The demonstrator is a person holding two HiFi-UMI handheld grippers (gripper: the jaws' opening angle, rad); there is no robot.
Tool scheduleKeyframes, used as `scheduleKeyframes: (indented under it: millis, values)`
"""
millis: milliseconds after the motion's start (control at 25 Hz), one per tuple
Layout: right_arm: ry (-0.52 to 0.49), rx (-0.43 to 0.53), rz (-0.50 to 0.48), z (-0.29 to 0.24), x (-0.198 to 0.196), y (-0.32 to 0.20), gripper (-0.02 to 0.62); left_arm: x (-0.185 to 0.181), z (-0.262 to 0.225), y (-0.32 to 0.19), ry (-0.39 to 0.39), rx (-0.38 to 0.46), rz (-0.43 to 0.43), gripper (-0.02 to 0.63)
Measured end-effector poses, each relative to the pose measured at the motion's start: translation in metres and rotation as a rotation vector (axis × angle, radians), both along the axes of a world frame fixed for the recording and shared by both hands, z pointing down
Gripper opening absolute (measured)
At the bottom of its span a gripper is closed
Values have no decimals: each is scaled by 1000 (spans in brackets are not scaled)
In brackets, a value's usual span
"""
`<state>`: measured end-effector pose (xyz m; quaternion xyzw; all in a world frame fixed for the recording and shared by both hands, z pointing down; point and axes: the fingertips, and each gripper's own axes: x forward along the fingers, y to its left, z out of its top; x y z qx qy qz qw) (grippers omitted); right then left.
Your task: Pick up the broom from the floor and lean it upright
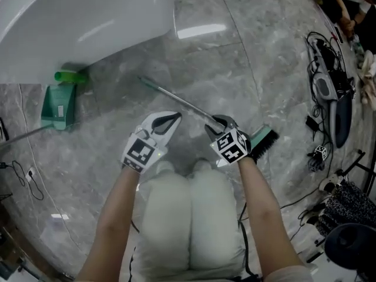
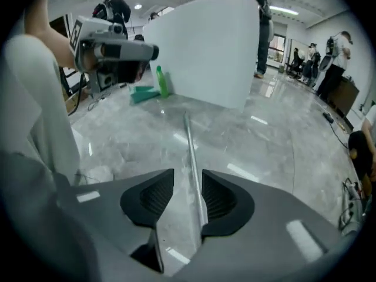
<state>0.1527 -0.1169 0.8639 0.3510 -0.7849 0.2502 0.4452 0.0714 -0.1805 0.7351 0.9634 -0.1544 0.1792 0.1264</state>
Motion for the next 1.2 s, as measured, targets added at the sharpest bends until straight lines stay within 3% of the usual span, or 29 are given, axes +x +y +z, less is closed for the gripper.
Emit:
scheduleKeyframes:
  millis: [240,400,560,680,880,1200]
  values:
    - [141,-127,-59,93,19,9,139,8,56,-17,35,-20,48,0]
    - [236,-189,-150,137,29,17,138,13,83,-25,51,-33,54,0]
    - [203,-205,-213,143,29,18,99,16,96,-36,33,-7,91,0]
    - [181,-200,-195,140,33,17,87,12,87,-47,40,7,89,0]
    - [127,-100,-151,101,35,-9,87,10,44,-61,99,37,70,0]
    - [12,177,-109,4,24,-80,87,22,-26,-92,216,162,-34,0]
